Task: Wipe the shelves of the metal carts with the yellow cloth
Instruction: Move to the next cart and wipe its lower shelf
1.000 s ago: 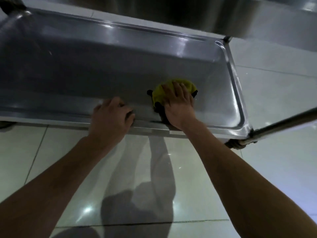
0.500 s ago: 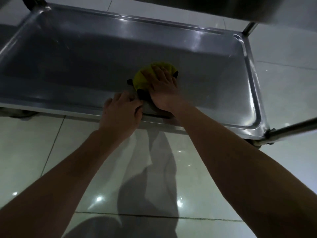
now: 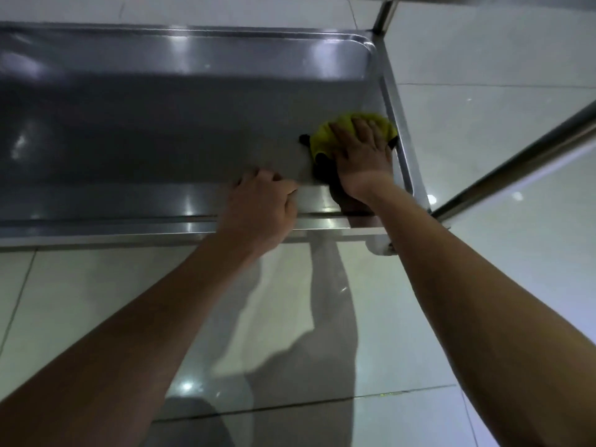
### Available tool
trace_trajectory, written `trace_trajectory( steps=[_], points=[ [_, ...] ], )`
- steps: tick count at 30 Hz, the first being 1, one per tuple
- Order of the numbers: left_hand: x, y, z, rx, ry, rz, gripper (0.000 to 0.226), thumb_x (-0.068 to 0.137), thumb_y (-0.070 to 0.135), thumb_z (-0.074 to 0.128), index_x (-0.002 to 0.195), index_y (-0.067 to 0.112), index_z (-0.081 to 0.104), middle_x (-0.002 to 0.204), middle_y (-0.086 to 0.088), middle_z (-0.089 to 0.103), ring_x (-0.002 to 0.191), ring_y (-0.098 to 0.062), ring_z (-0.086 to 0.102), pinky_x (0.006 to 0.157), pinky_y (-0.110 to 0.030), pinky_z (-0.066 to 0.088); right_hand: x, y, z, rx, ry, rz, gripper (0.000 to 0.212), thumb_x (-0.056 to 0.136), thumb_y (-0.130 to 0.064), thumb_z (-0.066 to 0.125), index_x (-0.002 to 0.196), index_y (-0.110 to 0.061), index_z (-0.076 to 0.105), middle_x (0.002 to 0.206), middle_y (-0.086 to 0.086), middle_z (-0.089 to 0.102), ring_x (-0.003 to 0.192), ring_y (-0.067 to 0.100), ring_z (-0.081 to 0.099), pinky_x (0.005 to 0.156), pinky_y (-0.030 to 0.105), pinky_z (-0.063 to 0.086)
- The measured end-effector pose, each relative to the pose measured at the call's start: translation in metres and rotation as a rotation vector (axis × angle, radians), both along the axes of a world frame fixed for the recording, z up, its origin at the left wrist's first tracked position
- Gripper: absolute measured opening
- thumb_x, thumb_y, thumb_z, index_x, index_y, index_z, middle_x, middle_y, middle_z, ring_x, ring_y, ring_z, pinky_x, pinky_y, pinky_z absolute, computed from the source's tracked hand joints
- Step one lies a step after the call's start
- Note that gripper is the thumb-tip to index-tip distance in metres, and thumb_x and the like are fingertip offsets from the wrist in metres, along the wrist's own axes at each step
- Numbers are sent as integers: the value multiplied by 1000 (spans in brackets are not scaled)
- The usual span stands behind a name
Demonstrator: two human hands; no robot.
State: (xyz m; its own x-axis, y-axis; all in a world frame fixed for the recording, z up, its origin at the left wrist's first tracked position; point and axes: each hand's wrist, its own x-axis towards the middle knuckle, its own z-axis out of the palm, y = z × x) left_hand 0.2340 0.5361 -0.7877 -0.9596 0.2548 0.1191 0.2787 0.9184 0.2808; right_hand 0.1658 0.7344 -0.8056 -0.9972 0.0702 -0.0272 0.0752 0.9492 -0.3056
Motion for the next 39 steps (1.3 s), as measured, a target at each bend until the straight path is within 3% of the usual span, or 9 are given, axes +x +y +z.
trace_trajectory(
  steps=[5, 17, 24, 34, 39],
  points=[
    [-1, 17, -4, -15, 16, 13, 32, 94, 25, 47, 116, 25, 70, 122, -2, 60, 110, -29, 54, 90, -40, 45, 2, 43, -2, 109, -7, -56, 55, 101, -34, 37, 154, -37, 22, 166, 3, 9, 153, 22, 3, 123, 44, 6],
    [-21, -30, 1, 40, -8, -14, 33, 89, 35, 59, 121, 30, 68, 125, 5, 60, 115, -26, 56, 93, -45, 50, 2, 28, -3, 41, 65, -98, 55, 97, -32, 44, 150, -35, 31, 163, 2, 17, 151, 30, 8, 122, 50, 6],
    [-27, -129, -1, -181, 47, 193, 21, 84, 40, 63, 100, 27, 68, 114, -5, 61, 104, -36, 58, 80, -47, 46, -25, -74, -8, -1, 92, 59, 53, 98, -31, 43, 150, -37, 33, 163, 2, 20, 151, 27, 10, 121, 48, 7],
    [-17, -182, -13, -134, -2, 136, 42, 84, 41, 53, 123, 30, 64, 123, -5, 61, 106, -33, 56, 85, -44, 46, -79, -244, -10, -55, 36, 403, 55, 98, -31, 42, 150, -39, 31, 164, -1, 16, 152, 23, 6, 122, 46, 5],
    [-14, -183, -14, -111, -22, 152, 49, 86, 43, 51, 133, 31, 57, 127, -6, 56, 112, -30, 54, 90, -45, 45, -98, -266, -13, -15, 40, 568, 55, 98, -28, 42, 151, -37, 32, 163, -2, 17, 152, 22, 10, 121, 44, 9]
  ],
)
